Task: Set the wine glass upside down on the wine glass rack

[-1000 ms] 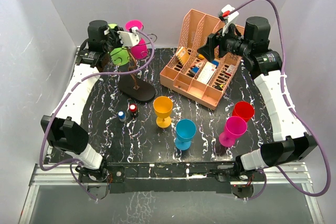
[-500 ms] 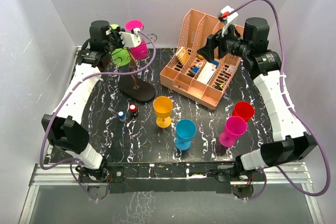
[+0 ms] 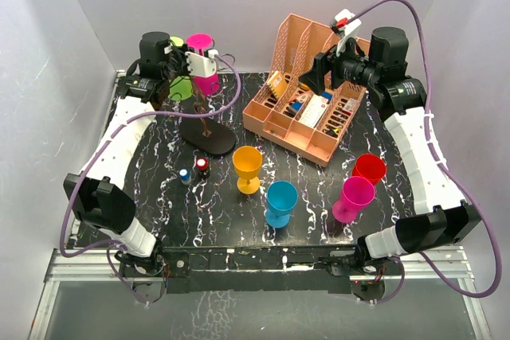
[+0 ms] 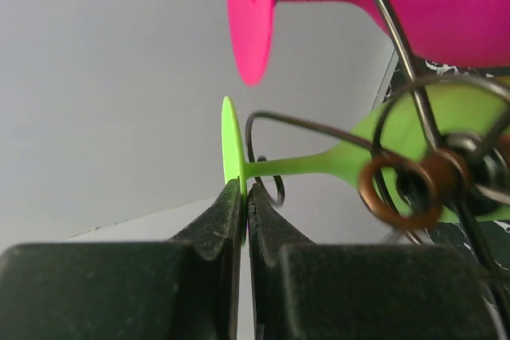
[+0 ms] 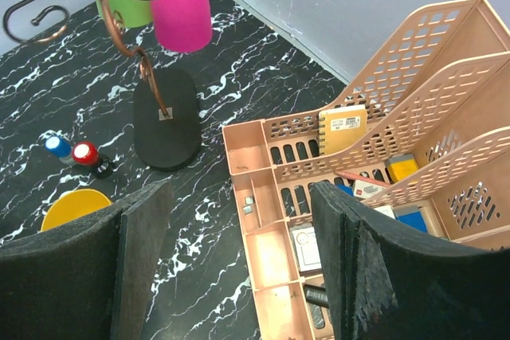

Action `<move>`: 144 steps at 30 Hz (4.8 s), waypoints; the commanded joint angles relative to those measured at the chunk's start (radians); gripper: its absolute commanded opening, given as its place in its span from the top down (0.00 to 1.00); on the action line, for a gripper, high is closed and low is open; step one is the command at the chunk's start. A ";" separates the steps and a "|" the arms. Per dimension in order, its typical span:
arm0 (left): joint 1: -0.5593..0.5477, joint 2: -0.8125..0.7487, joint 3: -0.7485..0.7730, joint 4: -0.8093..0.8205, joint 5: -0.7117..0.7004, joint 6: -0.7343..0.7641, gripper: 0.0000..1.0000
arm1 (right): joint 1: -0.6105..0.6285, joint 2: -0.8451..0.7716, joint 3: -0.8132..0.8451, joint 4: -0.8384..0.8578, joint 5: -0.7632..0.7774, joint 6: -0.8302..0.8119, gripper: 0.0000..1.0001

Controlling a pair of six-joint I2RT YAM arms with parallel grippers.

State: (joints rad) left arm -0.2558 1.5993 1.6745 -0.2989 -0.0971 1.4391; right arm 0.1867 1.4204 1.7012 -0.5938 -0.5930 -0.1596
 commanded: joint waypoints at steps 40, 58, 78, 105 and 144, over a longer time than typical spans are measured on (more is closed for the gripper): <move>0.012 0.065 0.139 0.036 -0.138 -0.017 1.00 | -0.004 -0.061 -0.037 0.083 0.012 -0.008 0.23; 0.014 -0.030 0.052 -0.001 -0.125 -0.036 1.00 | -0.003 -0.060 -0.040 0.089 0.009 -0.005 0.23; 0.006 -0.047 0.007 -0.023 -0.084 -0.108 0.93 | -0.003 -0.063 -0.046 0.093 0.015 -0.004 0.23; 0.006 -0.184 -0.038 -0.094 0.013 -0.262 0.45 | 0.014 -0.045 -0.090 0.007 0.020 -0.078 0.22; 0.108 -0.443 -0.005 -0.249 0.158 -0.926 0.03 | 0.539 0.253 -0.216 -0.086 0.314 -0.131 0.59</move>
State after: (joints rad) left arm -0.1635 1.1973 1.6798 -0.5625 0.0357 0.5529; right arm 0.7204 1.6600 1.4754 -0.7109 -0.2932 -0.2893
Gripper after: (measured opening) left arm 0.970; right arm 0.456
